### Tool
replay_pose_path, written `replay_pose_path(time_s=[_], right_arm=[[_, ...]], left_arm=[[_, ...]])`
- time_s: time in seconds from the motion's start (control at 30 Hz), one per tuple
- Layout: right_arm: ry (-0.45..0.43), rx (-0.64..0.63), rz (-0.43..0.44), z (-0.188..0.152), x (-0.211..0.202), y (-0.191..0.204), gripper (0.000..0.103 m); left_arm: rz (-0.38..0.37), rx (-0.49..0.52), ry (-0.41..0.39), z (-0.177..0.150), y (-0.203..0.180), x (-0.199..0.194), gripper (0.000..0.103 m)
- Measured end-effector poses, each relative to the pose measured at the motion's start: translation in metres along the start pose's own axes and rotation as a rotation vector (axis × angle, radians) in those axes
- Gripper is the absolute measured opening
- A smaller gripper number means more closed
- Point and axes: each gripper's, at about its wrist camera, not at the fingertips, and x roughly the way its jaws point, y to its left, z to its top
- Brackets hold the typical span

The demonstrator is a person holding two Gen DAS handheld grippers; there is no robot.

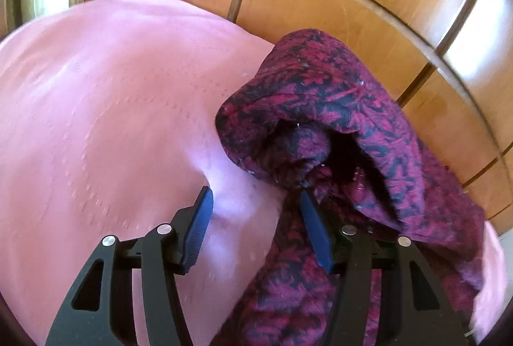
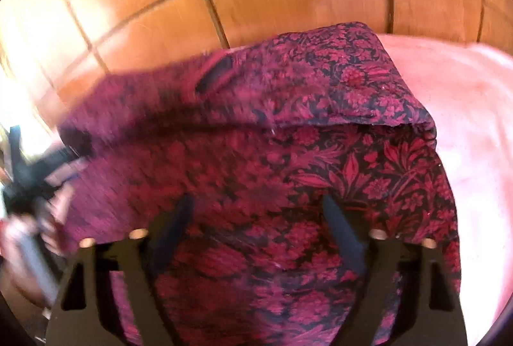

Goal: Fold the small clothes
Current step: 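Grasp the folded sweater edge with the right gripper while the left gripper presses the side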

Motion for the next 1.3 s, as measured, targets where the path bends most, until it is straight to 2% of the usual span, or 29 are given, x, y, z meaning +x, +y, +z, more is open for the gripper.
replay_pose_path(time_s=[0.03, 0.17, 0.27, 0.37, 0.47, 0.53, 0.67, 0.87, 1.0, 1.07, 1.17, 1.3], right_arm=[[-0.012, 0.056, 0.049, 0.010, -0.003, -0.003, 0.052], [-0.052, 0.124, 0.131, 0.043, -0.001, 0.005, 0.049], [-0.035, 0.140, 0.125, 0.062, 0.022, 0.015, 0.049], [0.046, 0.126, 0.119, 0.072, 0.058, 0.030, 0.049], [0.064, 0.033, 0.056, 0.073, 0.077, 0.052, 0.026], [0.032, -0.042, -0.002, 0.075, 0.070, 0.064, 0.012], [-0.064, -0.062, -0.045, 0.075, 0.036, 0.062, 0.011], [-0.140, -0.012, -0.090, 0.079, 0.005, 0.033, 0.011], [-0.150, 0.029, -0.125, 0.080, -0.005, 0.006, 0.011], [-0.155, 0.037, -0.151, 0.080, -0.008, -0.003, 0.010], [-0.153, 0.055, -0.184, 0.078, -0.008, -0.016, 0.010], [-0.118, 0.067, -0.232, 0.075, -0.003, -0.032, 0.010]], left_arm=[[0.013, 0.010, -0.010, 0.000, -0.003, 0.000, 0.056], [0.026, 0.025, -0.031, 0.000, -0.005, 0.005, 0.060], [0.034, 0.038, -0.035, 0.000, -0.007, 0.009, 0.062], [0.029, 0.038, -0.039, 0.001, -0.007, 0.012, 0.063], [0.022, 0.033, -0.045, -0.001, -0.003, 0.012, 0.063], [0.020, 0.031, -0.044, -0.001, -0.004, 0.012, 0.063], [0.000, 0.014, -0.047, 0.000, -0.002, 0.012, 0.063], [-0.006, 0.007, -0.044, 0.000, -0.001, 0.012, 0.063], [-0.024, -0.011, -0.054, 0.000, 0.002, 0.012, 0.063], [-0.021, -0.031, -0.049, 0.002, 0.005, 0.011, 0.056], [-0.042, -0.070, -0.034, 0.005, 0.012, 0.010, 0.052], [-0.011, -0.053, -0.031, 0.004, 0.009, 0.012, 0.048]])
